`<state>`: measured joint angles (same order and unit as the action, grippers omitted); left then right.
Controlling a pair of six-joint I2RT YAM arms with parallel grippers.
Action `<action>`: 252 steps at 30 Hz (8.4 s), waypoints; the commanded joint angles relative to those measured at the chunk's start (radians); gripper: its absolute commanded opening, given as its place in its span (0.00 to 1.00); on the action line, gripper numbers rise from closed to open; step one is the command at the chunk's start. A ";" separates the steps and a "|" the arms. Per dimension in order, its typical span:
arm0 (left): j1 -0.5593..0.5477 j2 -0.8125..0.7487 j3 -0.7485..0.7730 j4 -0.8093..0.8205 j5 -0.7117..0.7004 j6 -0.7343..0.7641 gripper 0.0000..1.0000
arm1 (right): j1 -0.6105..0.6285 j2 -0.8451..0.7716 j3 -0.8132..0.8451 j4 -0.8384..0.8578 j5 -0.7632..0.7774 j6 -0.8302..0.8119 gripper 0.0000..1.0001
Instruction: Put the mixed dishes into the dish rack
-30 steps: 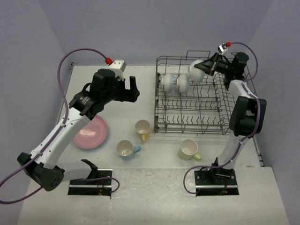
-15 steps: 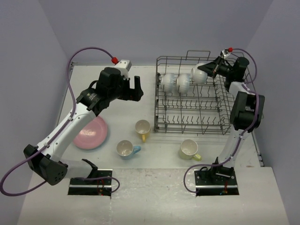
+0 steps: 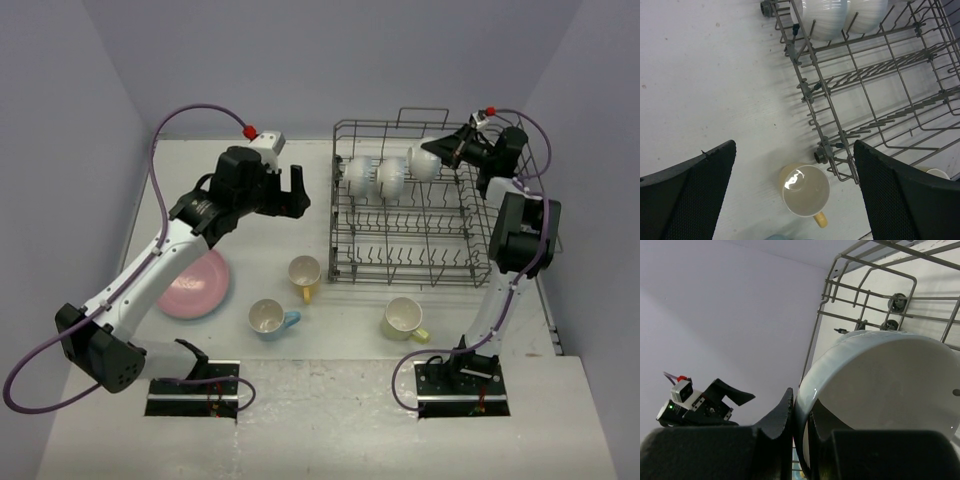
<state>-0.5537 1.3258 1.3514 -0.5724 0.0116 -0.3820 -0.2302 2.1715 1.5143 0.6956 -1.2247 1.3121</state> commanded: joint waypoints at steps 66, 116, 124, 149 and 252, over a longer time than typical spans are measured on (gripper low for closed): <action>-0.074 0.117 -0.348 0.049 0.001 -0.001 0.96 | 0.203 -1.196 -0.592 -0.958 1.099 -0.807 0.99; -0.094 -0.027 0.227 -0.526 -0.315 -0.652 0.00 | 1.154 -0.963 -0.267 -0.909 1.182 -1.427 0.99; -0.092 -0.050 0.207 -0.495 -0.323 -0.692 0.00 | 1.181 -0.854 -0.215 -0.962 1.219 -1.426 0.97; -0.091 -0.080 0.134 -0.327 -0.246 -0.620 0.62 | 1.190 -0.829 -0.192 -0.930 1.518 -1.272 0.00; 0.057 -0.303 -0.466 -0.511 0.125 -0.066 1.00 | 0.434 -0.915 -0.146 -1.101 1.337 -1.073 0.99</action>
<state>-0.4725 1.0527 0.9138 -1.0332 0.0780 -0.4526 0.2070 1.3594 1.4345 -0.5514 0.2291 0.1375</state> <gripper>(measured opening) 0.997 0.987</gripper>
